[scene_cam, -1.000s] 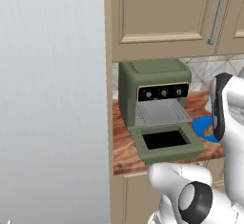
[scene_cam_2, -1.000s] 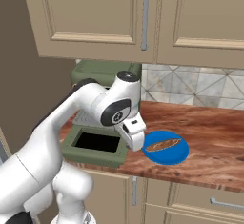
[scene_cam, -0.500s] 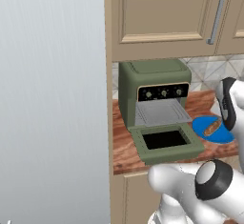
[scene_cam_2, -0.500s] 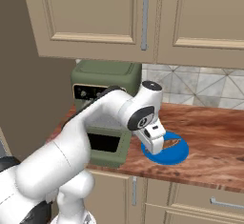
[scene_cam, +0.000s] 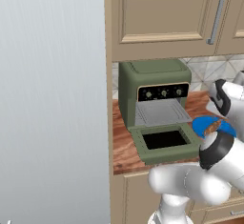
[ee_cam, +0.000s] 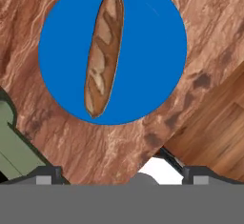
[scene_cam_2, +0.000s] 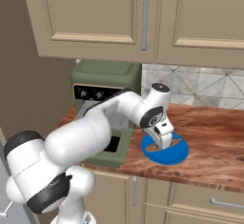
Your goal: Pull the toaster oven rack outwards. Pick up the baguette from the plate and place it on the toaster oven rack. Close the toaster oven door fully and set the temperature to the lowest setting.
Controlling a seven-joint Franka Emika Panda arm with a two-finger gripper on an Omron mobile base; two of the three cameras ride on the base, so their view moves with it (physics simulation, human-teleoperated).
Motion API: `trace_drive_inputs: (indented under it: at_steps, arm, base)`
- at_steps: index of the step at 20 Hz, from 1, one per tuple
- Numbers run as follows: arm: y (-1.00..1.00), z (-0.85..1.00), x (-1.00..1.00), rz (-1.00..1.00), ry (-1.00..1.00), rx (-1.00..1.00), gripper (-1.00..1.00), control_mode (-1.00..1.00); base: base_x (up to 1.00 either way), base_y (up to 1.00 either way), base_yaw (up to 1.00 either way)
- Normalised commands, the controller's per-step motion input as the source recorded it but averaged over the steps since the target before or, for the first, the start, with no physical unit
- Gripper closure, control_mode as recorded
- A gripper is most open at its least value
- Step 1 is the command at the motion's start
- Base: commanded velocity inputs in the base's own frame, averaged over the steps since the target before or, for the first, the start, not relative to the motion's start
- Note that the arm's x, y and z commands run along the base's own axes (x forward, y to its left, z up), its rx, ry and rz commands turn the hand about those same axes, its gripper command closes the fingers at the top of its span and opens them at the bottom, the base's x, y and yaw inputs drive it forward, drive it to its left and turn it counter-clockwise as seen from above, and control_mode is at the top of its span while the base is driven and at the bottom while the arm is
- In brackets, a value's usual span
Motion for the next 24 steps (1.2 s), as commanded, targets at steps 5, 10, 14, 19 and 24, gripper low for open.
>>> trace_drive_inputs:
  at_steps: [5, 10, 14, 19, 24]
  arm:
    - [-0.45, -0.39, 0.51, 0.04, 0.0, -0.01, -1.0, -1.0]
    - [-0.32, -0.39, 0.37, 0.07, -0.04, -0.05, -1.0, -1.0]
    - [-0.02, -0.18, 0.16, 0.0, 0.0, -0.03, -1.0, -1.0]
    - [0.0, -0.06, 0.03, 0.0, 0.02, 0.0, -1.0, -1.0]
    - [0.0, -0.29, 0.02, 0.0, 0.0, 0.0, -1.0, -1.0]
  base:
    - [0.0, 0.0, 0.0]
    - [0.0, 0.0, 0.0]
    - [0.0, 0.0, 0.0]
    - [0.0, 0.0, 0.0]
    - [0.0, 0.0, 0.0]
